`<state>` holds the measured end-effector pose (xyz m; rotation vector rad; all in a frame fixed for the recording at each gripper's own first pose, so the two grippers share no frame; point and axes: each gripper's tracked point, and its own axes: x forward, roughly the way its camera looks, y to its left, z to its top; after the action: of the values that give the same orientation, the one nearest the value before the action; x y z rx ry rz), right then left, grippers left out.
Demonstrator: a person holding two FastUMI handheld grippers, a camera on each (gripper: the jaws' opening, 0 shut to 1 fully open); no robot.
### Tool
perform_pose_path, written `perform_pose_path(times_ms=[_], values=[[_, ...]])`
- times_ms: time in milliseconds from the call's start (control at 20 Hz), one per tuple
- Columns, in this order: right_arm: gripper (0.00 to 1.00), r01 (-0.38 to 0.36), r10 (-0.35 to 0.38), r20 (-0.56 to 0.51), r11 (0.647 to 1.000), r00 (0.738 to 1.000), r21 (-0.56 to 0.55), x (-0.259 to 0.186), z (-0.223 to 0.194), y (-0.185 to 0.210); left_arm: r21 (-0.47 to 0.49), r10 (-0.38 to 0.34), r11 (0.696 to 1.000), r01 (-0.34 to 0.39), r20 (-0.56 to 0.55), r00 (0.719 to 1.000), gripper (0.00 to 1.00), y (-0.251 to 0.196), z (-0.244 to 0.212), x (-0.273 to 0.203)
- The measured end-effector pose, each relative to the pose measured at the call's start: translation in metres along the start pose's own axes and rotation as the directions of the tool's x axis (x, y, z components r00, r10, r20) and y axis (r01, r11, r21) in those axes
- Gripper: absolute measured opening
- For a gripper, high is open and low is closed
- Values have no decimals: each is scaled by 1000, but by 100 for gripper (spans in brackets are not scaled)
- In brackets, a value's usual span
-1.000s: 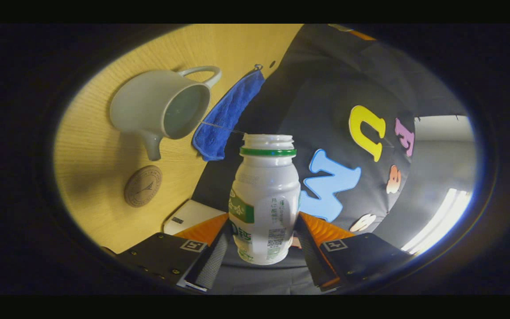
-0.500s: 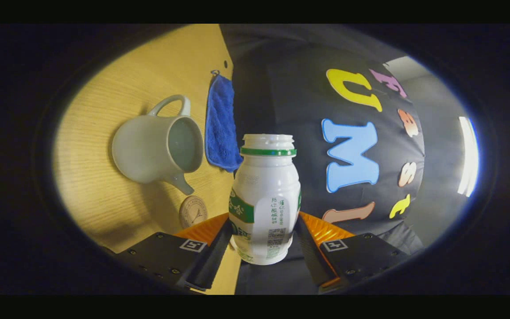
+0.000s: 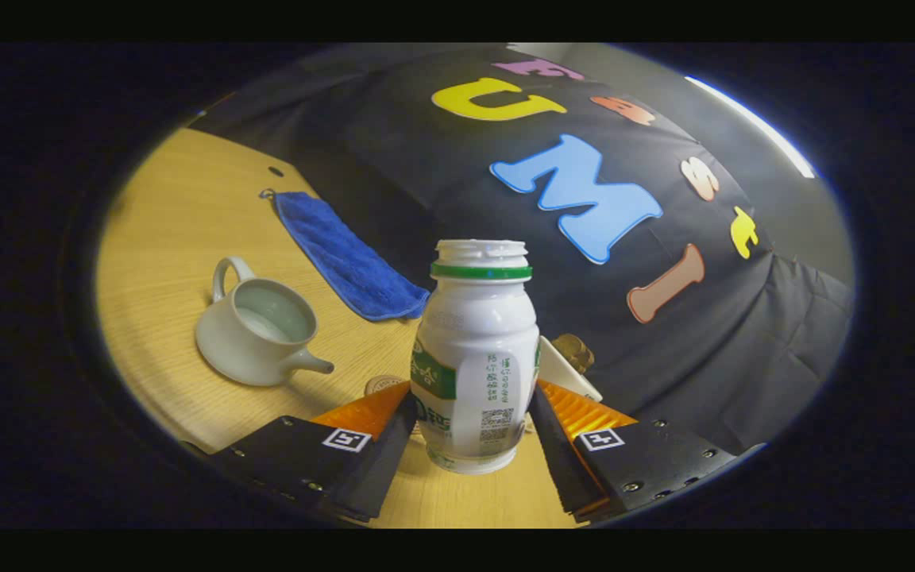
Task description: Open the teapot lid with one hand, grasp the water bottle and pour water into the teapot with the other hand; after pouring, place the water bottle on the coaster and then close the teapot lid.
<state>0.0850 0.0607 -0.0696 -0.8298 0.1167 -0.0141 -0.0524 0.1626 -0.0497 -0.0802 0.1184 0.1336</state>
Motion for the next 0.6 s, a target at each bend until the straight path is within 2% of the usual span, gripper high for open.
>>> perform_pose_path(times_ms=[200,250,400,500,600], values=[[80,-31,28,13,974,1000,224,-3,-4,-12,3,-18,1000,18,6,1000,14,-21,0,5],[80,-36,34,15,962,999,272,-3,-6,-14,-7,-33,999,33,2,999,18,-30,-3,9],[80,-59,54,24,913,998,403,-3,-11,-18,3,-76,997,76,-2,997,18,-53,-1,22],[80,-56,51,23,889,998,455,0,-20,-22,6,-114,993,114,9,993,14,-75,6,35],[80,-46,44,16,871,999,489,2,-28,-28,0,-157,988,157,19,987,18,-98,12,49]])
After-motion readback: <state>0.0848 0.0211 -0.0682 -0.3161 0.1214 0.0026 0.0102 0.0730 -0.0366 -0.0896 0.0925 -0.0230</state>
